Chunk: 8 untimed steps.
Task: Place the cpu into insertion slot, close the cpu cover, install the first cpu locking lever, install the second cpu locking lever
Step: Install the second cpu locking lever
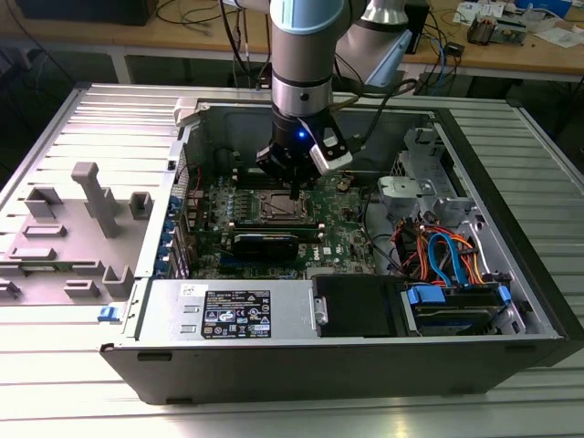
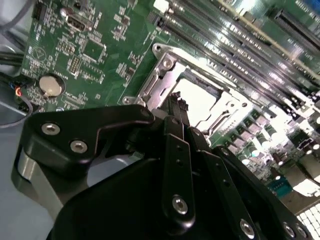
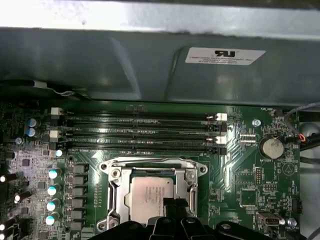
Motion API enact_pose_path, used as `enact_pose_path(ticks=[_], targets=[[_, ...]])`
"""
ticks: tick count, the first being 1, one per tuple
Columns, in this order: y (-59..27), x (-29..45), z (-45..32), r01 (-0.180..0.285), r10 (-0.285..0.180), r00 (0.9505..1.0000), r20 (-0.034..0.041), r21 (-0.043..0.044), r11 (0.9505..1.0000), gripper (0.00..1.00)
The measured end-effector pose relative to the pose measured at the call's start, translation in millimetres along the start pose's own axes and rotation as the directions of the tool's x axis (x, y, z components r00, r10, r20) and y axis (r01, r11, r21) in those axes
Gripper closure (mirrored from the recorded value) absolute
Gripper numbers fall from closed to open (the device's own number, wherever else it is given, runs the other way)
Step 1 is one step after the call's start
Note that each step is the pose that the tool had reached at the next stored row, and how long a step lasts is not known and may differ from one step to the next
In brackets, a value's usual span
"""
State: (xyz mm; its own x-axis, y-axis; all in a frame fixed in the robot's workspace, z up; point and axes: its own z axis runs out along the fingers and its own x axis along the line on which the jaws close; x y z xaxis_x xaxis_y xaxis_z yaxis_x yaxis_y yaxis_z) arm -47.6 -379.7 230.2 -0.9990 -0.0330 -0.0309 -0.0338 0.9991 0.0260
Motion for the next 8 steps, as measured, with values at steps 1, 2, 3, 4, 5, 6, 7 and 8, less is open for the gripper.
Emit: enact_pose_path(ticks=[1, 2, 3, 4, 5, 6, 7, 8], targets=[[-0.3, 0.0, -1.6, 0.000, 0.000, 1.0000, 0.0001, -0.0001, 1.0000, 0.89], [-0.5, -0.1, -3.3, 0.000, 0.000, 1.0000, 0.0001, -0.0002, 1.0000, 0.89], [-0.7, -0.2, -5.2, 0.000, 0.000, 1.0000, 0.0001, -0.0004, 1.0000, 0.89], [-0.9, -0.2, -7.2, 0.000, 0.000, 1.0000, 0.0000, -0.0003, 1.0000, 0.89], [-1.2, -0.3, -10.2, 0.000, 0.000, 1.0000, 0.0001, -0.0003, 1.0000, 0.89], [-1.3, -0.3, -10.3, 0.000, 0.000, 1.0000, 0.0002, -0.0005, 1.0000, 0.89], [-1.5, -0.3, -10.4, 0.000, 0.000, 1.0000, 0.0002, -0.0005, 1.0000, 0.89], [-2.8, -0.3, -10.5, 0.000, 0.000, 1.0000, 0.0001, -0.0010, 1.0000, 0.89]])
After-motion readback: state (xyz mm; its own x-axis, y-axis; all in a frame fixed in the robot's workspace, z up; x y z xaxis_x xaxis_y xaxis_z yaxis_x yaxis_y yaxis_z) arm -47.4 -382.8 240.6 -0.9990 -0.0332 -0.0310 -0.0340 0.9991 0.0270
